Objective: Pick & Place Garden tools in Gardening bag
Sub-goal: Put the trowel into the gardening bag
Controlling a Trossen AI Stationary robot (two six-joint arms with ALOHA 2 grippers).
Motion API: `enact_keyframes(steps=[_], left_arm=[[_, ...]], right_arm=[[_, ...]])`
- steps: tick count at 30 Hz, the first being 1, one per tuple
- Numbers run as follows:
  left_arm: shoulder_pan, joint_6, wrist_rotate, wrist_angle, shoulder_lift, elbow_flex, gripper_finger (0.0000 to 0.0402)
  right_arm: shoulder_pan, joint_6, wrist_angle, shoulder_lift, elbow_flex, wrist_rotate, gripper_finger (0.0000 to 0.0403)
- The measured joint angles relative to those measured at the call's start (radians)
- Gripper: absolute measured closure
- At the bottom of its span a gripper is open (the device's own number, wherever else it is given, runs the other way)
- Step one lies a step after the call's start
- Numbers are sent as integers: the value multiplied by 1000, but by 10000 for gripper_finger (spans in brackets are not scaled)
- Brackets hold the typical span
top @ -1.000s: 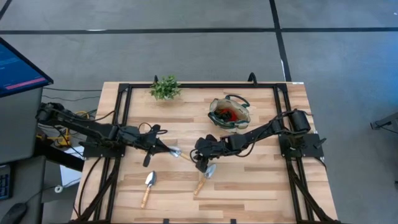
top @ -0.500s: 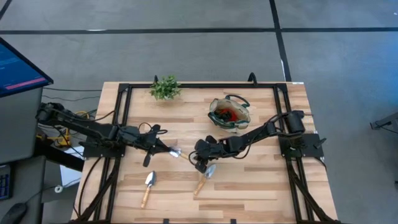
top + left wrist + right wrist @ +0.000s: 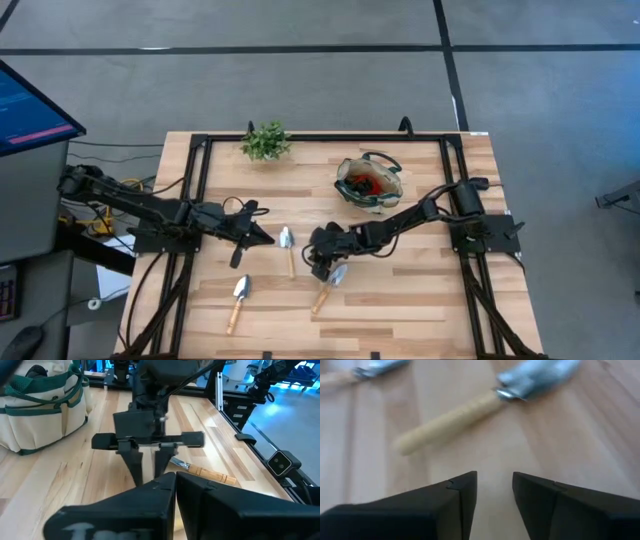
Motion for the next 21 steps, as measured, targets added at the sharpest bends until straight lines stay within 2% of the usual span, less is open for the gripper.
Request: enact_keyframes(steps=[5, 8, 12, 17, 21], left_arm=[[-1, -120, 52, -37, 1, 0, 400], [-1, -197, 24, -116, 34, -9, 400], [-1, -293, 10, -103, 133, -50, 400], [-5, -333, 15, 30, 274, -51, 400], [-5, -328, 48, 177, 392, -51, 400]], right_arm=[[0, -28, 13, -33, 26, -47, 288], [0, -60, 5, -50, 23, -45, 299], [-5, -125, -6, -76, 22, -40, 333], [-14, -188, -19, -106, 22, -41, 394], [-23, -206, -27, -133, 23, -37, 394]])
